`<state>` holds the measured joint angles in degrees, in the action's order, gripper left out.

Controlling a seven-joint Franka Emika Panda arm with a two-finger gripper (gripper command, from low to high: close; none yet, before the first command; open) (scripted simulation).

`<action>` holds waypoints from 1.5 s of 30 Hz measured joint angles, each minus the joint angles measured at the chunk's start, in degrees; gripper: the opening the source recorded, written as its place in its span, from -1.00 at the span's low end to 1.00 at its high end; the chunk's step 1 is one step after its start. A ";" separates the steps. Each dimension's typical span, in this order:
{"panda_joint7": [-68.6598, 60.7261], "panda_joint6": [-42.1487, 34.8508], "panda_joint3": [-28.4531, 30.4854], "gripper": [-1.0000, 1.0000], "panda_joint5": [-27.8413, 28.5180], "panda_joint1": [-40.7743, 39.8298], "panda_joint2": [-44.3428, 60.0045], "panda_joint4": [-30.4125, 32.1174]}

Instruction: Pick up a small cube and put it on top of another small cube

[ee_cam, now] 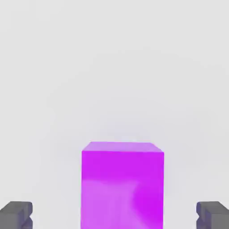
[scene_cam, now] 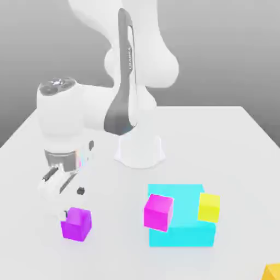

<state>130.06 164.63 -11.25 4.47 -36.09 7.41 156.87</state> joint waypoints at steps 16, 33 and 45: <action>4.40 7.26 5.50 -1.00 5.82 4.12 8.95 -1.49; 8.92 -11.73 -2.48 -1.00 -0.41 7.81 -10.41 -0.17; 18.10 -25.74 -10.37 -1.00 -13.12 20.35 -24.42 -1.70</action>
<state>148.16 138.89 -21.61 -8.66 -15.75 -17.01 155.17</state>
